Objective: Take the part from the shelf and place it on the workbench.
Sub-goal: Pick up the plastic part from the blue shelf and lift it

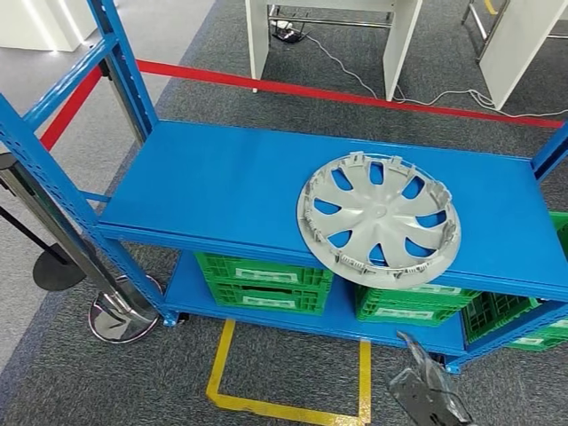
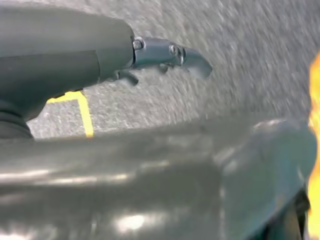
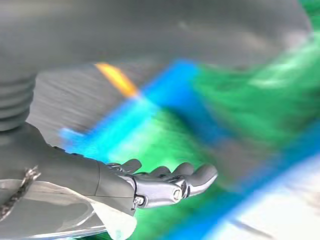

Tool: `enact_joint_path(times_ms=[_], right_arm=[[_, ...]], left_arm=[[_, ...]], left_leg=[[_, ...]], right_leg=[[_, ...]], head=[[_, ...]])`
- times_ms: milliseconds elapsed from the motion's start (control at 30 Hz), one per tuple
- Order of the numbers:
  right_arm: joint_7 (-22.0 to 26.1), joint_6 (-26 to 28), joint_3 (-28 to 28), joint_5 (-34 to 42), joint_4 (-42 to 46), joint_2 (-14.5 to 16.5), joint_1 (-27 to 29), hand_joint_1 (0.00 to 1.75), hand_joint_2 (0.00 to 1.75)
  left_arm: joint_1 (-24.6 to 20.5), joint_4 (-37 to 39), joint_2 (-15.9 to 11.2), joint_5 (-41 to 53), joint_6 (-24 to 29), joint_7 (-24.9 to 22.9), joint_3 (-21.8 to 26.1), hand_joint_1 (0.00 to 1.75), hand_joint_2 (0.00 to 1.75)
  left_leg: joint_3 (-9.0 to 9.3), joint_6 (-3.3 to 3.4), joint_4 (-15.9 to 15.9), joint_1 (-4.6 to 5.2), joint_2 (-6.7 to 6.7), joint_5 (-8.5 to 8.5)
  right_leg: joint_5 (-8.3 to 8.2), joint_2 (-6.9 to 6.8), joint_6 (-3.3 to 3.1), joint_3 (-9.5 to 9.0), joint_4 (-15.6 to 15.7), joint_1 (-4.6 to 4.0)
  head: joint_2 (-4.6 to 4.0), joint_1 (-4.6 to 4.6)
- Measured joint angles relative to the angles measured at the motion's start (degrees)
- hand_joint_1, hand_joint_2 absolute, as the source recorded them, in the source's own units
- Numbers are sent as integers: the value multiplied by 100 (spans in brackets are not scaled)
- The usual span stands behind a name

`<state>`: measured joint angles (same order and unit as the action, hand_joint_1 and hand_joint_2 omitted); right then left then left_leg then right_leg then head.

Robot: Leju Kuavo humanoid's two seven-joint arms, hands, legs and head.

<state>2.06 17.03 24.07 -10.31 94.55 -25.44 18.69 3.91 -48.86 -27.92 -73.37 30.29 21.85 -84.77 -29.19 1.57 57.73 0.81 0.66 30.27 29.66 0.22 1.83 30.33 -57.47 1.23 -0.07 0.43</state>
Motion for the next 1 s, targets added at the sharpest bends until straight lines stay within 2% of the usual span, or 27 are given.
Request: enact_joint_path(times_ms=[333, 733, 867, 1000], right_arm=[[468, -123, -233, -247, 812, 40, -207, 0, 175], [873, 79, -592, -536, 1341, 366, -232, 0, 175], [1107, 633, -614, -1653, 1453, 439, -228, 0, 175], [1140, 1348, -504, -2956, 1421, 455, -304, 0, 175]], left_arm=[[-148, 572, 296, 63, -158, -55, -334, 0, 0], [-156, 743, 495, 42, -114, -98, -371, 0, 0], [-157, 686, 508, -316, -220, 294, -372, 0, 0], [-182, 686, 547, -534, -674, 732, -376, 0, 0]], left_leg=[[0, 1, 0, 2, 12, 2], [-2, 2, 0, 1, 12, 2], [-2, 2, 0, 1, 12, 2], [-5, 2, 0, 2, 11, 2]], right_leg=[[3, -12, 3, -11, 5, 1], [3, -12, 4, -11, 8, 1], [3, -13, 4, -11, 8, 1], [3, -10, 4, -11, 8, 1]], head=[[0, 2], [0, 2], [0, 2], [0, 2]])
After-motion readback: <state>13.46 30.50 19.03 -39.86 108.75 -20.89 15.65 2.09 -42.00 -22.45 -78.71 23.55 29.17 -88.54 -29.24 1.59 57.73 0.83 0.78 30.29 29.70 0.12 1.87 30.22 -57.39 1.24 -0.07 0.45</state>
